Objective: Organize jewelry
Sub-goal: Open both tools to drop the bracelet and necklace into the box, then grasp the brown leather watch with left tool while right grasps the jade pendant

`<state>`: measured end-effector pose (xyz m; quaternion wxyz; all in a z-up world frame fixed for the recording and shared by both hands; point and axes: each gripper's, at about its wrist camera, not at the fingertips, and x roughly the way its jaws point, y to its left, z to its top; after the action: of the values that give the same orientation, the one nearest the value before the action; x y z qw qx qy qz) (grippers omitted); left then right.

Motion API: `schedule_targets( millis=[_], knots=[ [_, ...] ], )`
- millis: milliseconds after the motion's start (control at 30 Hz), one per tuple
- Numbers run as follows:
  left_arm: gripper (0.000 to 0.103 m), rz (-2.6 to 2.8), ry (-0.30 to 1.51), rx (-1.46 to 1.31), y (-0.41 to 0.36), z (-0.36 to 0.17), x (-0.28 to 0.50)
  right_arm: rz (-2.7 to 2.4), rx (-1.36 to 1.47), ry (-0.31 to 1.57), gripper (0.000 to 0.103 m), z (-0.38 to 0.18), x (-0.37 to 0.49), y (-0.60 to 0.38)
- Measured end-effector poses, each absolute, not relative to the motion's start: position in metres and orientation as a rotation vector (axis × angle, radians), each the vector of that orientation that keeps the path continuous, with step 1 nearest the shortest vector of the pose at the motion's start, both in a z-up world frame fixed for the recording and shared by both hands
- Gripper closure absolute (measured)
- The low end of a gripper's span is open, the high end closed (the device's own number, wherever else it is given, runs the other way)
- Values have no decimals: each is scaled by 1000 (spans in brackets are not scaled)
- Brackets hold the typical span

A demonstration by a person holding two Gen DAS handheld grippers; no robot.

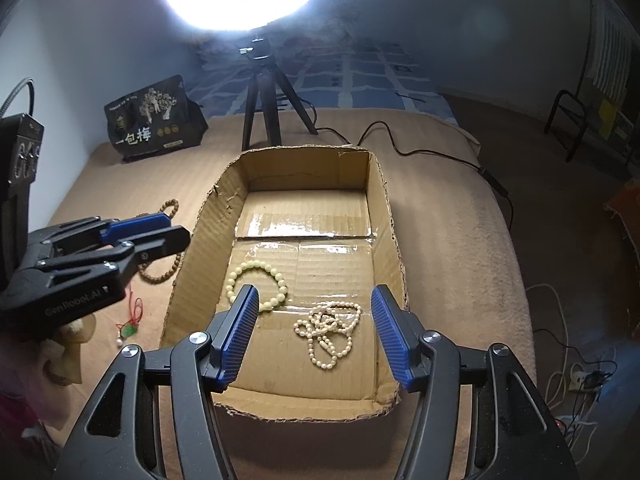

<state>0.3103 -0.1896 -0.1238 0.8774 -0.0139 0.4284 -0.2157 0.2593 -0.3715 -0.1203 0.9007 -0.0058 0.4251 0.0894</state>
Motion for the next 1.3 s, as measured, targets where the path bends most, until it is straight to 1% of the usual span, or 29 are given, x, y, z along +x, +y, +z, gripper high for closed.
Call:
schedule_targets(
  millis=[67,133,333,467,567,867,1300],
  knots=[
    [72,-441,884,-22,-185,-121,307,176,-22,874,38,-118,258,-369],
    [72,-438,877,-21,-180,-118,305,166,-33,861,34,-115,254,-366],
    [72,-417,862,-16,-150,-109,297,171,-25,847,33,-108,248,-356],
    [72,-372,853,8,-120,-103,293,195,-6,827,26,-104,244,-347],
    [72,-341,860,2,-94,-103,289,246,0,799,25,-101,240,-336],
    [72,-261,906,-52,-26,-119,285,371,-39,838,25,-103,237,-289],
    [72,-254,1001,-130,0,-160,294,541,-104,934,25,-142,226,-211]
  ],
)
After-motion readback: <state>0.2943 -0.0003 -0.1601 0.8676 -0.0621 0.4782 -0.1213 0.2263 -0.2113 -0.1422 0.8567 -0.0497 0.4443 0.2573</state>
